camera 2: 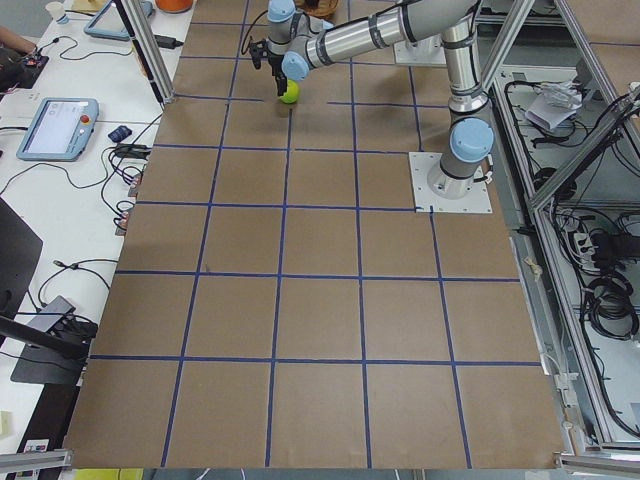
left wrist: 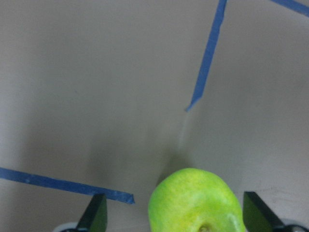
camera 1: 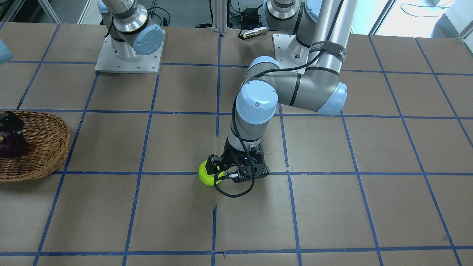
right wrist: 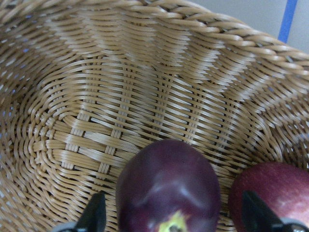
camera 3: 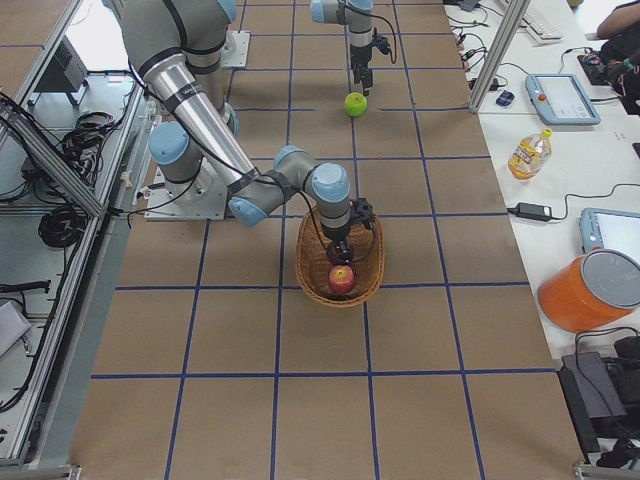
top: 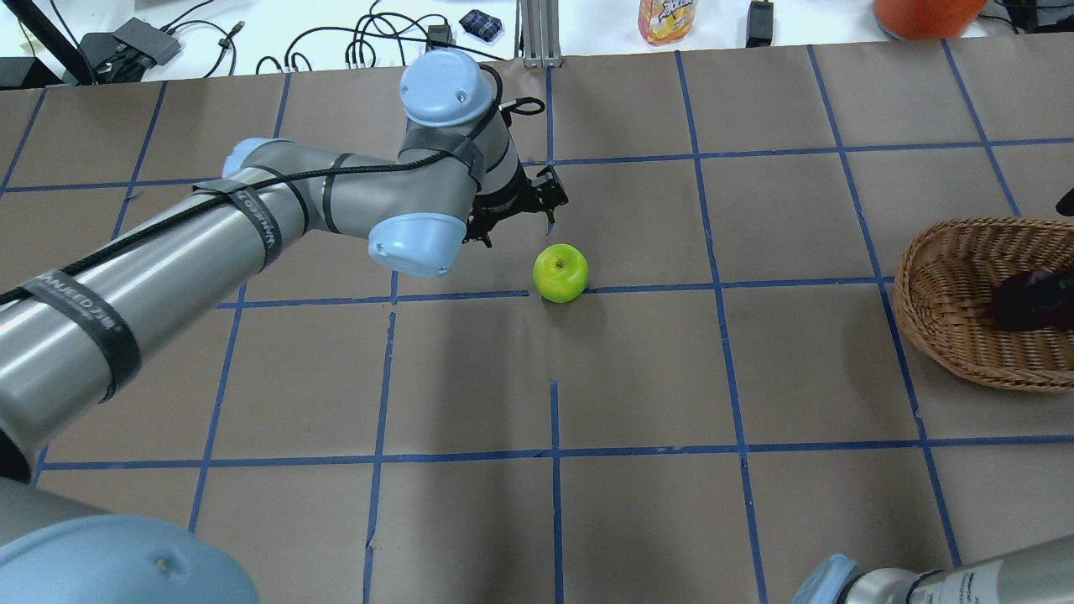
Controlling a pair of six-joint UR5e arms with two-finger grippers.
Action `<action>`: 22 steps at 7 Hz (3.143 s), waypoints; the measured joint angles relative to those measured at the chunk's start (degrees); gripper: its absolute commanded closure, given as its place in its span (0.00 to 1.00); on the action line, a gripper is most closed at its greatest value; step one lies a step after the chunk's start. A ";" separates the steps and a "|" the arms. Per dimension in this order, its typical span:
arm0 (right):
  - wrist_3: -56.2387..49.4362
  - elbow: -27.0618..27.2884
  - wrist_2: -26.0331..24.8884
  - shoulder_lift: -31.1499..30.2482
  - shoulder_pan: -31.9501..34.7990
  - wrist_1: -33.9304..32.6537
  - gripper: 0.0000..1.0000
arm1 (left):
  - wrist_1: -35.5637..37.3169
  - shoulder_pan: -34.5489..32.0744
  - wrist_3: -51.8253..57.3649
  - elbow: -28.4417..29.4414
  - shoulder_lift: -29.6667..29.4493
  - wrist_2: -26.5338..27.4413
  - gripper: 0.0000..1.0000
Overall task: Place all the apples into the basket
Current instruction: 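Release the green apple and withdraw the left gripper while the right returns toward it, then lower the right gripper onto the green apple and grasp it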
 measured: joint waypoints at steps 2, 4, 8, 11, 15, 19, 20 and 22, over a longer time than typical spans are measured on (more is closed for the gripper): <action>4.04 0.03 1.89 -2.83 2.35 3.08 0.00 | -13.93 7.73 10.54 1.77 7.70 0.09 0.00; 15.74 -0.04 2.45 -5.97 11.23 7.44 0.00 | -25.86 13.09 19.00 2.56 17.41 1.94 0.00; 57.64 -3.71 2.28 -5.38 40.09 9.20 0.00 | -33.12 15.99 22.36 0.25 27.25 5.10 0.00; 82.66 -15.97 1.93 5.72 57.29 8.70 0.00 | -32.89 16.71 22.66 0.60 28.05 5.08 0.00; 87.31 -23.80 -0.36 16.10 63.50 9.70 0.01 | -33.09 16.85 22.77 1.11 28.05 4.96 0.00; 86.61 -23.51 -3.11 19.39 65.18 9.01 0.11 | -33.33 16.80 22.76 1.29 27.95 5.49 0.00; 86.47 -23.07 -3.49 19.44 65.20 8.97 0.42 | -33.61 16.85 23.11 1.90 27.68 5.95 0.00; 86.09 -23.15 -3.68 19.03 64.97 9.10 0.55 | -35.56 16.95 25.68 3.33 27.01 6.44 0.00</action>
